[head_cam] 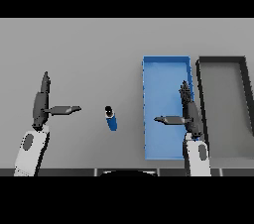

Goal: Pick up the blue pipe and place it into the blue bin.

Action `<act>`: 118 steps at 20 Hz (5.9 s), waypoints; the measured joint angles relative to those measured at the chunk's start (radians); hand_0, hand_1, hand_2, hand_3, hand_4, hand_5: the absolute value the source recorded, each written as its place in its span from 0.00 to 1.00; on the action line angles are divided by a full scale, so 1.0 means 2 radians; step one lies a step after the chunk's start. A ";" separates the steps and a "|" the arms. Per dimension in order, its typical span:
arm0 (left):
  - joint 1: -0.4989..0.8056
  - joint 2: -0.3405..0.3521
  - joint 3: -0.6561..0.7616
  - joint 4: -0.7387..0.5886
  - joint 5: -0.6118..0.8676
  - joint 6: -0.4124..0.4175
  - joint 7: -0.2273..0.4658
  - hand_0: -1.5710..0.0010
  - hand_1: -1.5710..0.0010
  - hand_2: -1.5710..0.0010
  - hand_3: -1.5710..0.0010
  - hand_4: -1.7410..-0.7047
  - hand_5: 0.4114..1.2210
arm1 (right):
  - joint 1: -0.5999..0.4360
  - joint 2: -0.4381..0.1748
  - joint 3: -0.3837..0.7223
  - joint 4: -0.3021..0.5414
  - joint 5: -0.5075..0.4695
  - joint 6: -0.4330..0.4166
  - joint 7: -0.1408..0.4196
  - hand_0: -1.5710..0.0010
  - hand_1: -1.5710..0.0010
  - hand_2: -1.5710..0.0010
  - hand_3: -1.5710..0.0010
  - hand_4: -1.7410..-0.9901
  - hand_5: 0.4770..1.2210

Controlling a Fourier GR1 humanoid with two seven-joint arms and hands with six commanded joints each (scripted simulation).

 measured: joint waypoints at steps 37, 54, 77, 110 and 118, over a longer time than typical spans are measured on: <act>0.007 -0.024 -0.182 -0.013 -0.080 -0.210 -0.045 1.00 1.00 1.00 1.00 0.59 0.06 | 0.069 -0.073 0.045 -0.085 0.087 0.020 -0.039 1.00 1.00 1.00 1.00 0.71 0.21; -0.023 -0.129 -0.191 0.067 -0.074 -0.199 -0.069 0.39 0.33 0.29 0.29 0.19 0.75 | 0.076 -0.078 0.041 -0.084 0.084 0.023 -0.055 1.00 1.00 1.00 1.00 0.68 0.25; -0.053 -0.174 -0.188 -0.075 -0.106 -0.217 -0.027 0.00 0.00 0.00 0.00 0.26 1.00 | 0.065 -0.084 0.033 -0.076 0.088 0.020 -0.054 1.00 1.00 1.00 1.00 0.79 0.22; -0.044 -0.226 -0.140 -0.058 -0.150 -0.305 -0.022 0.00 0.00 0.00 0.00 0.26 1.00 | -0.165 -0.091 0.185 -0.257 -0.074 0.160 0.268 0.99 0.99 0.96 1.00 0.69 0.08; -0.042 -0.233 -0.120 -0.059 -0.176 -0.314 -0.005 0.00 0.00 0.00 0.00 0.22 1.00 | -0.253 -0.072 0.188 -0.191 -0.085 0.182 0.305 0.79 0.77 0.76 0.85 0.62 0.01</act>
